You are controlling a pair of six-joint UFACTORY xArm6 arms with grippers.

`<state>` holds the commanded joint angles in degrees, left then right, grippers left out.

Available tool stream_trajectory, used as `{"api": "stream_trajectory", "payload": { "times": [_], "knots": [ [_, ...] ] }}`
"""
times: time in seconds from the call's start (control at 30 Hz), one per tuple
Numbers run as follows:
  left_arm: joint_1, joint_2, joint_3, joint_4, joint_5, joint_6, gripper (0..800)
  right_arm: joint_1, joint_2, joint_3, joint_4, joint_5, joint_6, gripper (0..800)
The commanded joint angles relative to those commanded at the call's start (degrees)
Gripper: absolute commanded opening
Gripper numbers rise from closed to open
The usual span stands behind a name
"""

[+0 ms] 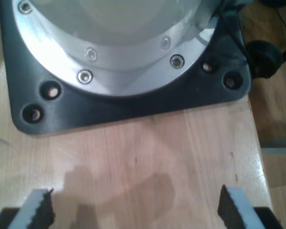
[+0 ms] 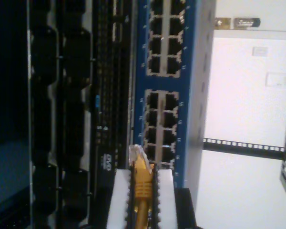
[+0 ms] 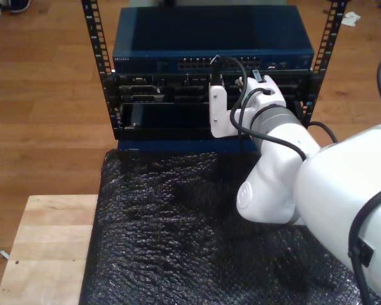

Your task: Grab the cable and plug it in

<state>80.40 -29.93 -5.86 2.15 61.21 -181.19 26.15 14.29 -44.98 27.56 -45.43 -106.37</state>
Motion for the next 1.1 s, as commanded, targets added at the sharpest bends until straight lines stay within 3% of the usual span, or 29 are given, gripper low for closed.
{"api": "stream_trajectory", "payload": {
  "times": [0.27,0.5,0.77,1.1],
  "knots": [
    [0.0,0.0,0.0,0.0,0.0,0.0,800,0.2,0.3,0.0,-0.3,0.0,0.0,0],
    [0.0,0.0,0.0,0.0,0.0,0.0,800,-2.3,0.7,-1.6,-6.1,0.0,0.0,0],
    [0.0,0.0,0.0,0.0,0.0,0.0,800,-4.7,3.3,-7.1,-6.9,2.2,0.1,0],
    [0.0,0.0,0.0,0.0,0.0,0.0,800,-5.2,2.6,-7.6,-6.9,3.3,0.2,0]
  ]
}}
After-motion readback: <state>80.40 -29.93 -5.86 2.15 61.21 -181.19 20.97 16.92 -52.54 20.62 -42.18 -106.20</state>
